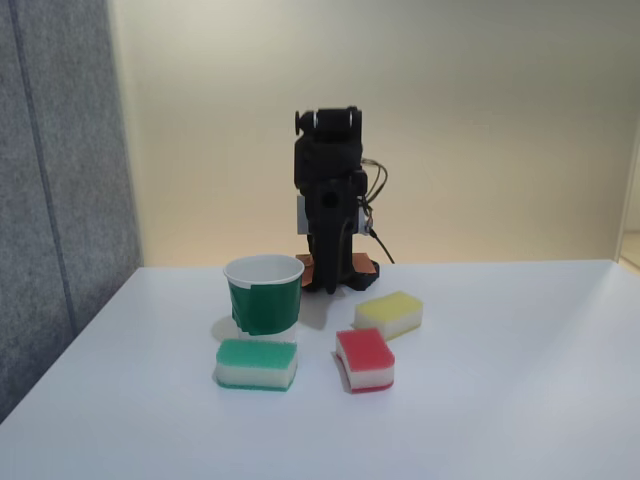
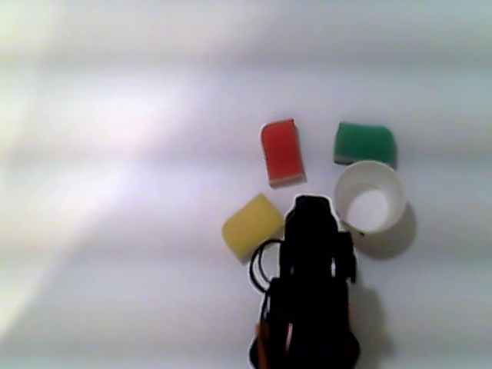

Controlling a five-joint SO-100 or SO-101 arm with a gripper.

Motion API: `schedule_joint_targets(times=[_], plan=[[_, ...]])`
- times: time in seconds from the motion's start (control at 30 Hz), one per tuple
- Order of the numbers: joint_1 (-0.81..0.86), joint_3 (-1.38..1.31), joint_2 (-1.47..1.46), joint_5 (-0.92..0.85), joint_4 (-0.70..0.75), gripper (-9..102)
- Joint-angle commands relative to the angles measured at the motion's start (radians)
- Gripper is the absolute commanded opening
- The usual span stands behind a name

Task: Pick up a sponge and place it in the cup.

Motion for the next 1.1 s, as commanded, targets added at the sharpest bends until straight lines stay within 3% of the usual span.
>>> schedule_joint_targets(times=[0.0,0.7,1.07], plan=[[0.0,-0.083,-0.115,0.009,0.034,0],[-0.089,-0.801,-1.167,0.201,-0.087,0],[-0.138,-1.046,-1.476,0.229,-0.115,0]])
